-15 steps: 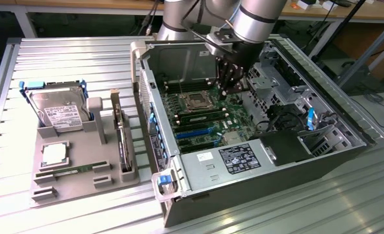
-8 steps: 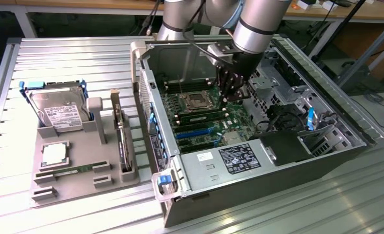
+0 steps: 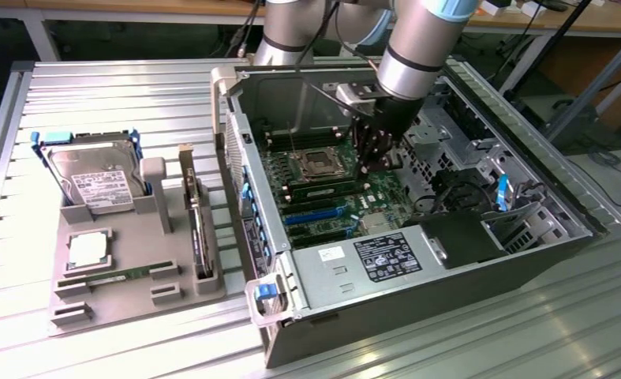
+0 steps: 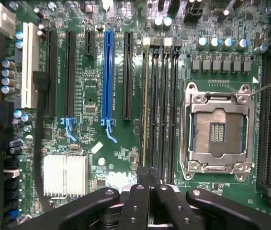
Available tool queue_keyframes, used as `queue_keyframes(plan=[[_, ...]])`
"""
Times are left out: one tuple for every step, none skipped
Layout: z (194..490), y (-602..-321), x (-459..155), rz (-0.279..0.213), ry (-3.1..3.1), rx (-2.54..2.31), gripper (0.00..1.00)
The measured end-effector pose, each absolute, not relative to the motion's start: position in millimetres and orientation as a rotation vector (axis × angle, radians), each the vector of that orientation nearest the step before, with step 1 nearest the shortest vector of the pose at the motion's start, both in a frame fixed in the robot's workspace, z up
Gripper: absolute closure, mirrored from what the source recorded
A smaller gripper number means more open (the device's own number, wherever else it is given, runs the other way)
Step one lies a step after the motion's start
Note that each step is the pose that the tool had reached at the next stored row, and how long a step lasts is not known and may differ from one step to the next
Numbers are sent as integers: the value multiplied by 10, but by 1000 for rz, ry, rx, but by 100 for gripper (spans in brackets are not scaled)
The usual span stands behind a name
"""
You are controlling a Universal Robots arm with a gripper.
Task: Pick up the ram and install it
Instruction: 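Press down the ram until it locks into place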
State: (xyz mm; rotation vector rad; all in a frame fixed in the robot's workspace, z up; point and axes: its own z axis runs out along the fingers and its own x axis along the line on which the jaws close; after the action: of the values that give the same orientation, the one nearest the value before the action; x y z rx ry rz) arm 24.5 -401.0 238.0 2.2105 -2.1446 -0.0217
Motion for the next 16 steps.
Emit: queue_keyframes(plan=[[2347, -4011, 244, -22, -2145, 2210, 90], [2313, -4014, 244, -21, -2144, 2210, 90], [2293, -4014, 244, -20, -2144, 2210, 90], [2355, -4009, 232, -23, -2146, 2211, 90], [2397, -4011, 195, -21, -2144, 2210, 90], [2398, -4011, 157, -20, -2144, 2210, 90], [2397, -4010, 94, -19, -2143, 2209, 90], [2398, -4009, -14, -17, -2142, 2208, 90], [2401, -4007, -66, -16, -2141, 2207, 90], [2426, -4004, -123, -18, -2140, 2206, 90], [2451, -4002, -175, -18, -2140, 2206, 90], [2463, -4000, -240, -17, -2139, 2205, 90], [2463, -3998, -291, -15, -2138, 2204, 90], [2465, -3996, -394, -10, -2135, 2201, 90], [2464, -3994, -463, -7, -2134, 2199, 90], [2464, -3991, -540, -4, -2133, 2197, 90]])
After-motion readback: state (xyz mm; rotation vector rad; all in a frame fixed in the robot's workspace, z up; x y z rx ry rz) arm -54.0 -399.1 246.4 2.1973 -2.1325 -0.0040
